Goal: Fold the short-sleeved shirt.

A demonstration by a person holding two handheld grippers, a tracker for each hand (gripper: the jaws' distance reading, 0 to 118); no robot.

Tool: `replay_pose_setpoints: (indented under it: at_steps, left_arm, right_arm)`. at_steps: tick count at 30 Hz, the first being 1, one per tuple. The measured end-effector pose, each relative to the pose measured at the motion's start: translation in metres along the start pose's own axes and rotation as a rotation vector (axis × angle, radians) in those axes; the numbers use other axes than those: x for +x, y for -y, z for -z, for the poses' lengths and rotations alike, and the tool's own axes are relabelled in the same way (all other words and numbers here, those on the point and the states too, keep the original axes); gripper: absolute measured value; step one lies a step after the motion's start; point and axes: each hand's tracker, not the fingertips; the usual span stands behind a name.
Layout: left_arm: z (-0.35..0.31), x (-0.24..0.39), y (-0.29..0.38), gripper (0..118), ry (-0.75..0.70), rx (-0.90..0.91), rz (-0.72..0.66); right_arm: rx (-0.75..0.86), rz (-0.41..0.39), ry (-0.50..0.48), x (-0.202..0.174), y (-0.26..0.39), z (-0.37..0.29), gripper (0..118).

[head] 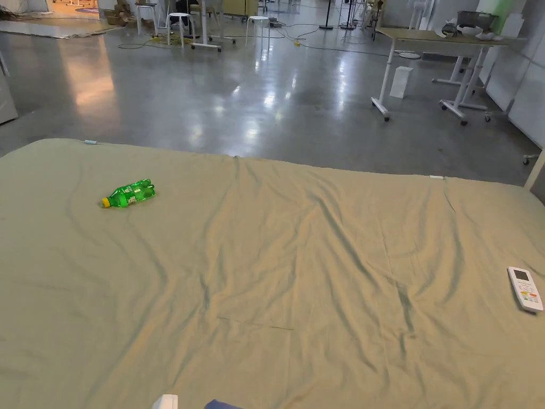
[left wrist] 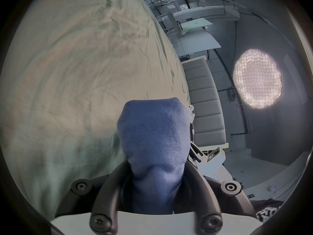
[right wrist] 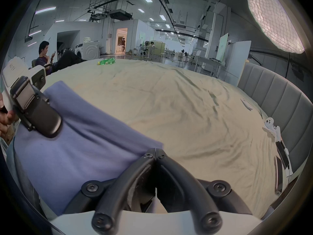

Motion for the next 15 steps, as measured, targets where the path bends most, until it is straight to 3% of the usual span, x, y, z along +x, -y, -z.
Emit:
replay_pose_setpoints:
  at_steps: [6,15]
  left_arm:
    - [-0.071,0.006,-0.029,21,-0.017,0.056,0.001]
    - [-0.218,-0.027,-0.099,21,-0.252,0.143,0.029]
  right_arm:
    - [0.102,0.073,0.078,0.045,-0.051,-0.01,0]
    - [0.29,0.122,0.165,0.111,-0.142,-0.046,0]
